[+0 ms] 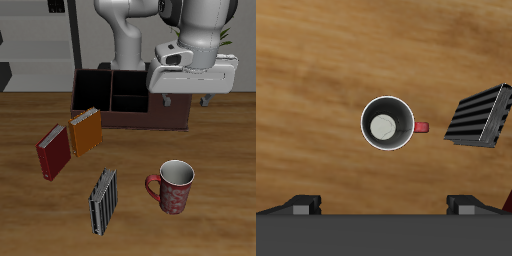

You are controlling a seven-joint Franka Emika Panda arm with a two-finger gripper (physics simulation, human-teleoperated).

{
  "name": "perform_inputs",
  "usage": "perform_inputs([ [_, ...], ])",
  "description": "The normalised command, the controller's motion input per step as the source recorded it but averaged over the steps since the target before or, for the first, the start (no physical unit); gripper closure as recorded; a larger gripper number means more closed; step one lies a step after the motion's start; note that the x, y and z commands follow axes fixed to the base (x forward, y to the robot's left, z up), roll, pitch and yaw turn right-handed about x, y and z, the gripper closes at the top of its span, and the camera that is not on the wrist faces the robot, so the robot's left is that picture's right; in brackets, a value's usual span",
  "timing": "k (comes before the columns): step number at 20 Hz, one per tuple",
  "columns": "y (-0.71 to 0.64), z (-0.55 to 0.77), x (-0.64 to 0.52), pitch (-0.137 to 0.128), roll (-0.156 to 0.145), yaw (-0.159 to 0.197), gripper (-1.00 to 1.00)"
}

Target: Place the red mug into the back desk caddy's right compartment

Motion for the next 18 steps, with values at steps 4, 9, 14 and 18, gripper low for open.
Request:
perform_inputs([
  [4, 0.24, -0.26, 0.16, -0.022, 0.004, 0.055, -1.0],
  [9, 0.2, -0.26, 0.14, 0.014, 0.009, -0.008, -1.0],
  [14, 0.1, -0.31, 0.19, 0.004, 0.01, 0.013, -1.0],
  [18, 0.0, -0.26, 0.19, -0.005, -0.016, 0.0, -1.0],
])
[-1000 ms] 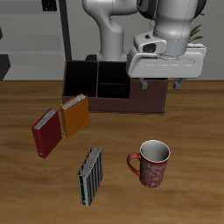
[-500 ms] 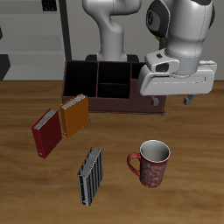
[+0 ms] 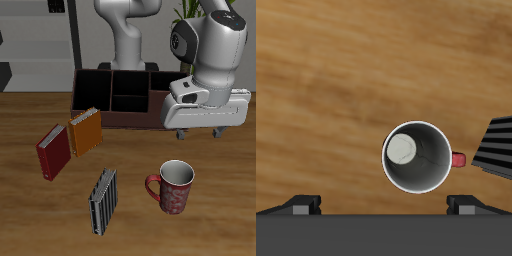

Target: Place the red mug into the back desk caddy's right compartment

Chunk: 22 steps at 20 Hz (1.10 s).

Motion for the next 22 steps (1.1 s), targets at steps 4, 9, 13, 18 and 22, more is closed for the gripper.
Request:
perform_inputs([
  [4, 0.0, -0.24, 0.13, 0.012, -0.001, 0.01, -1.0],
  [9, 0.02, -0.23, 0.11, 0.015, -0.011, -0.001, -1.0],
  [13, 0.06, -0.26, 0.05, -0.002, -0.008, -0.018, -1.0],
  [18, 0.09, -0.27, 0.07, 0.009, 0.012, -0.014, -1.0],
  [22, 0.11, -0.29, 0.04, 0.024, 0.014, -0.038, -1.0],
])
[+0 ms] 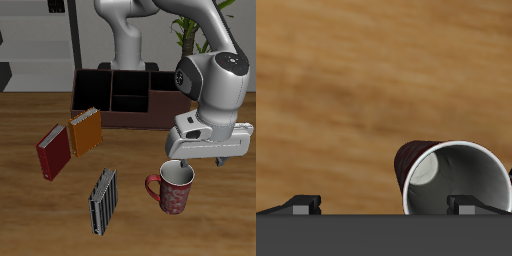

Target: Place the red mug into the back desk caddy's right compartment

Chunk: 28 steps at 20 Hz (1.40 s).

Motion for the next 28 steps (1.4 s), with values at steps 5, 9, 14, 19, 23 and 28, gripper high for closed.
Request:
perform_inputs([
  [5, 0.08, -0.27, 0.03, 0.035, 0.015, -0.016, -1.0],
  [9, 0.03, -0.3, 0.06, 0.047, 0.006, -0.007, 1.0],
  [14, -0.06, -0.1, 0.02, 0.017, -0.001, -0.02, 1.0],
  [19, -0.09, 0.13, -0.04, -0.018, 0.003, -0.005, 1.0],
  [23, -0.13, 0.34, -0.12, -0.046, -0.014, 0.002, 1.0],
  [28, -0.25, 0.54, -0.22, -0.064, -0.015, 0.0, 1.0],
])
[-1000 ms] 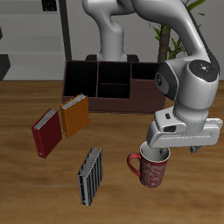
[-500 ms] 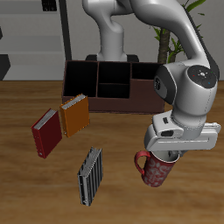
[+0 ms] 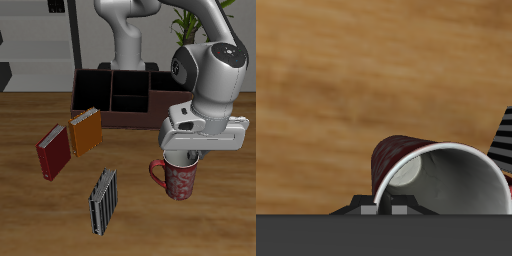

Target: Place the red mug into the back desk caddy's right compartment

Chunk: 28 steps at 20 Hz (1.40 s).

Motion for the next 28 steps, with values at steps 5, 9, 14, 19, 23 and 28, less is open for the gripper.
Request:
perform_inputs([
  [5, -0.27, 0.53, -0.26, -0.055, -0.014, -0.017, 1.0],
  [9, -0.25, 0.55, -0.41, -0.049, 0.001, -0.009, 1.0],
  [14, -0.27, 0.53, -0.41, -0.055, -0.016, -0.002, 1.0],
  [19, -0.27, 0.45, -0.45, -0.043, -0.007, 0.011, 1.0],
  [23, -0.21, 0.34, -0.39, -0.013, -0.01, 0.025, 1.0],
  [28, -0.13, 0.29, -0.36, 0.002, -0.009, 0.013, 1.0],
])
